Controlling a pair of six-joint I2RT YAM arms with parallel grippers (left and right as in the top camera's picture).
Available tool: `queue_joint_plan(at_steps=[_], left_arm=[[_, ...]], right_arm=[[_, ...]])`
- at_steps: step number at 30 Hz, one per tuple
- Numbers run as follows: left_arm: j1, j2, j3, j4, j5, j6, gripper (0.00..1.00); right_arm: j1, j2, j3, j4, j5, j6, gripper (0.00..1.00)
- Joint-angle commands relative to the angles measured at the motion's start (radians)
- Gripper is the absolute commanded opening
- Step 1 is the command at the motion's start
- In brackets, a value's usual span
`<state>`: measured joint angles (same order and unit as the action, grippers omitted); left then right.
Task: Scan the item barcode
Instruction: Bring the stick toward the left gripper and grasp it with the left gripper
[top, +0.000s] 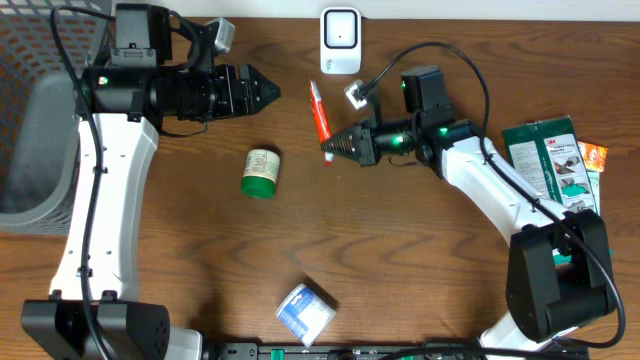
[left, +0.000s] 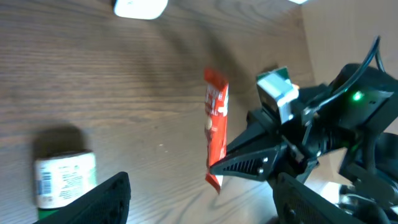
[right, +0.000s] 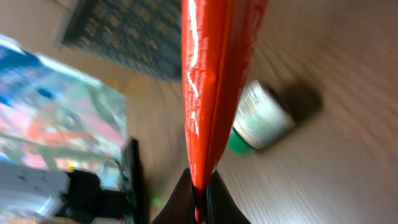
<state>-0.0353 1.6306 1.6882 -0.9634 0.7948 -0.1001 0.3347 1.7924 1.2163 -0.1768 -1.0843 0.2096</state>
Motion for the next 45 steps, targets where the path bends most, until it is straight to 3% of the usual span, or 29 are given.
queue_joint_plan(at_steps=[1, 9, 20, 26, 33, 45], left_arm=[[-0.022, 0.011, -0.002, 0.005, 0.051, 0.009, 0.74], [-0.08, 0.011, -0.002, 0.094, 0.046, 0.01, 0.73], [-0.155, 0.012, -0.002, 0.193, -0.16, 0.01, 0.7], [-0.188, 0.012, -0.002, 0.206, -0.159, 0.01, 0.69], [-0.213, 0.012, -0.002, 0.233, -0.16, 0.01, 0.61], [-0.215, 0.012, -0.002, 0.248, -0.16, 0.01, 0.61]], right_arm=[[-0.007, -0.025, 0.011, 0.102, -0.1, 0.221, 0.01], [-0.006, -0.025, 0.011, 0.288, -0.091, 0.415, 0.01], [0.019, -0.025, 0.011, 0.557, -0.098, 0.66, 0.01], [0.023, -0.025, 0.011, 0.592, -0.077, 0.703, 0.01], [0.024, -0.025, 0.011, 0.598, -0.057, 0.721, 0.01], [0.051, -0.025, 0.011, 0.764, -0.073, 0.842, 0.01]])
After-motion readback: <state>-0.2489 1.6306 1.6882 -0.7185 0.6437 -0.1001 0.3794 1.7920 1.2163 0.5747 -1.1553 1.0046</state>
